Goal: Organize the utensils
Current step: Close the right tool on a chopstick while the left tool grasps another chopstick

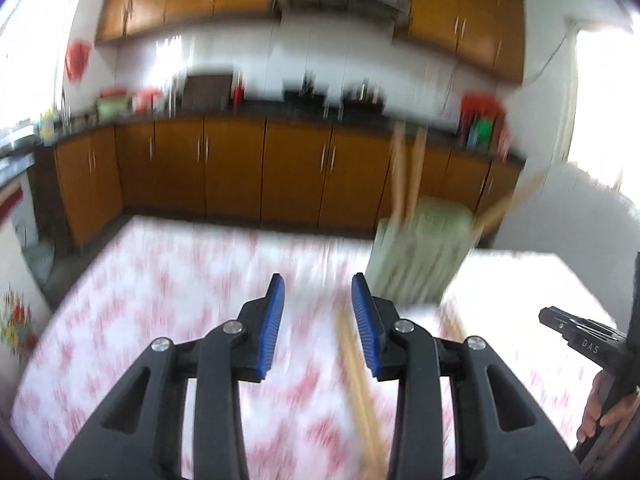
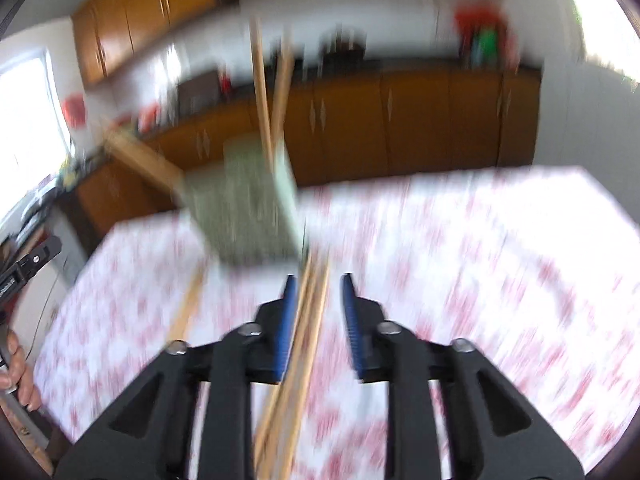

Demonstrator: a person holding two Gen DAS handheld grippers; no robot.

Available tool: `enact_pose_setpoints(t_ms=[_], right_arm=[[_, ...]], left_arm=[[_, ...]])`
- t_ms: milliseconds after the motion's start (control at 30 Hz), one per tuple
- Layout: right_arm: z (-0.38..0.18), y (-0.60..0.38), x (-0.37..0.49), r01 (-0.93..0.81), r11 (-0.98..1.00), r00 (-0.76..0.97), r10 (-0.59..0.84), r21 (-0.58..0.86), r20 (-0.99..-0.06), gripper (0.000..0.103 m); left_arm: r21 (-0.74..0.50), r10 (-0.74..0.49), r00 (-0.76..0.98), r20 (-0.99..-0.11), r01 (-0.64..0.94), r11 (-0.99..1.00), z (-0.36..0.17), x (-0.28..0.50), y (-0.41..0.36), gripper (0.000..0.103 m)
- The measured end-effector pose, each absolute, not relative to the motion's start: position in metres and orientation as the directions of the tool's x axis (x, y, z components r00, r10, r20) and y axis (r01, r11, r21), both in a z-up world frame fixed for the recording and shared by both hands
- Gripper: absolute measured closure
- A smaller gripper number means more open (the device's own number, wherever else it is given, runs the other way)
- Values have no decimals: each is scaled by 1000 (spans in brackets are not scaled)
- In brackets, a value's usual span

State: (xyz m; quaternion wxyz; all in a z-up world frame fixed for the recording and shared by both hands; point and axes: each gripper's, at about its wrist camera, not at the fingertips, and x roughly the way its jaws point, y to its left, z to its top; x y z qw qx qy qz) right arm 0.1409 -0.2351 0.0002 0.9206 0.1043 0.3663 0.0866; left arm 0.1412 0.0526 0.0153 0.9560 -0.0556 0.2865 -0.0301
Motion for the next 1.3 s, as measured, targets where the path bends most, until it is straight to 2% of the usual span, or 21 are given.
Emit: enact_pose_setpoints(t_ms=[67,200,333,367,400,467,567,800,1033,1067,1167,1300], right_arm=[[-28,-226,141,-94,958,652,265,271,-710,85],[-54,-209,143,-102,957,592,277,270,-757,85],[-66,-199,142,-114,964,564,262,241,-783,85],[-69,-196,140,-118,970,555,243,214,-796,87],[-70,-196,139,-120,975,567,220,185,-793,94],[-73,-202,139,-90,986,581,169,143,-796,95],[-73,-220,143,-24,988,588,138,153,-797,95],[-74,-223,138,-35,991,596,126,131,-793,95],[-75,-217,134,-68,989,595,143,128,-791,94],[-75,-213,134,-78,990,599,138,115,-789,94],[-75,-210,136,-83,993,605,121,89,-787,95],[-76,-229,148,-9,996,617,75,89,-783,95]], left_arm=[[-151,-116,777,-619,27,988,-15,139,58,76],[-175,-153,711,-687,42,984,-48,135,54,80],[-191,-193,669,-718,77,978,-65,135,44,80],[-191,-197,662,-723,83,978,-70,133,39,80],[-193,-206,651,-731,92,977,-73,133,34,80],[-194,-216,633,-744,105,975,-79,137,25,81],[-186,-225,611,-759,127,974,-85,138,15,81],[-163,-217,571,-792,145,976,-94,140,4,85],[-99,-162,579,-799,140,985,-96,145,-4,88],[-84,-142,582,-801,126,989,-97,149,-4,93],[-60,-94,589,-803,77,995,-97,160,7,94],[-44,-29,593,-805,-11,999,-96,178,40,94]])
